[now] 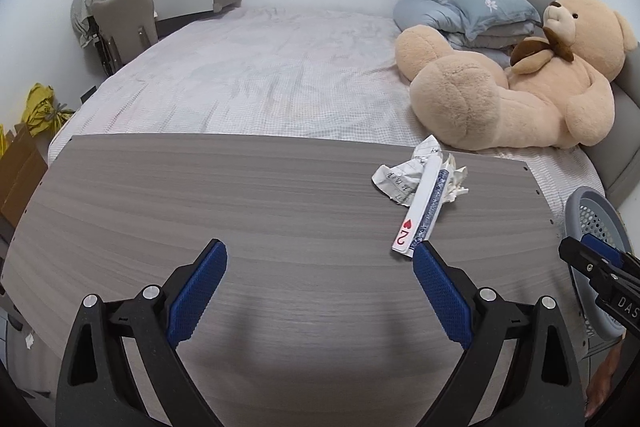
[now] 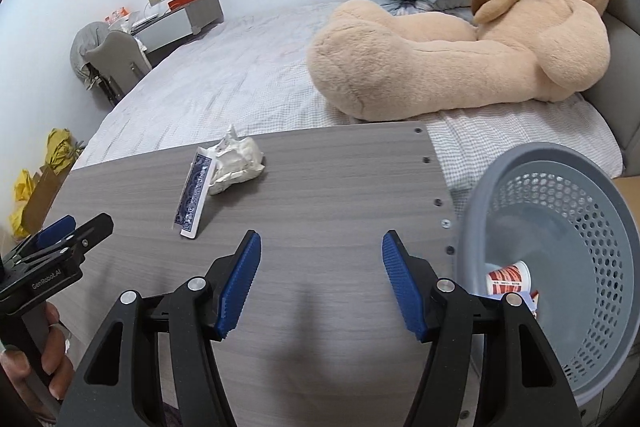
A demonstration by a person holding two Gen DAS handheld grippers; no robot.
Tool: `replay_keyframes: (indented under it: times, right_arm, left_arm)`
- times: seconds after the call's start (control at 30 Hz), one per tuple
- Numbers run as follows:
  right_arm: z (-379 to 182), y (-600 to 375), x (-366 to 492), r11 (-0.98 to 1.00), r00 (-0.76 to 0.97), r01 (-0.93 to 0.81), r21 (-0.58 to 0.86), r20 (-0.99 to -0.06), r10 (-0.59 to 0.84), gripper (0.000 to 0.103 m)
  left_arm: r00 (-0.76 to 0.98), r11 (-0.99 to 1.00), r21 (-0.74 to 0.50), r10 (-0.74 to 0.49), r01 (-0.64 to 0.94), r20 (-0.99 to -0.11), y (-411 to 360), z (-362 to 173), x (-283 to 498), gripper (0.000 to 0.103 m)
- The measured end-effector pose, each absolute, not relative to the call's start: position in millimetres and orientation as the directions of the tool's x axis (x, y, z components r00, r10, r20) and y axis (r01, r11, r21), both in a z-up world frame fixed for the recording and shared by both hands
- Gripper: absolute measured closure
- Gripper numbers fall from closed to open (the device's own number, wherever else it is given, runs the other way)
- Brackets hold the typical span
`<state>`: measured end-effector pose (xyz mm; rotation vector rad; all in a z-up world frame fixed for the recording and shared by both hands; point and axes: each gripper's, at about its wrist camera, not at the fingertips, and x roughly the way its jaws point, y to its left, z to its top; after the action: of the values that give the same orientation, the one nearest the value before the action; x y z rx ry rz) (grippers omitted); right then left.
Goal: Collect trash
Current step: 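Move both tools back toward the table, then grasp the blue-backed playing-card pack with the left gripper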
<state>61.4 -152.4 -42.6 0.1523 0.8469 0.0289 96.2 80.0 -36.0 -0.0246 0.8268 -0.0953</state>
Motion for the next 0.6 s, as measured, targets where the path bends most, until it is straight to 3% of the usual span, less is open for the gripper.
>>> replay_keyframes:
  times: [0.6]
  right_arm:
    - [-59, -157, 81, 0.985, 0.639, 0.061, 0.159, -0.765, 0.084, 0.042]
  left_arm:
    - [0.621, 0.982, -0.049, -0.154, 0.184, -0.768, 45, -56, 123, 0.011]
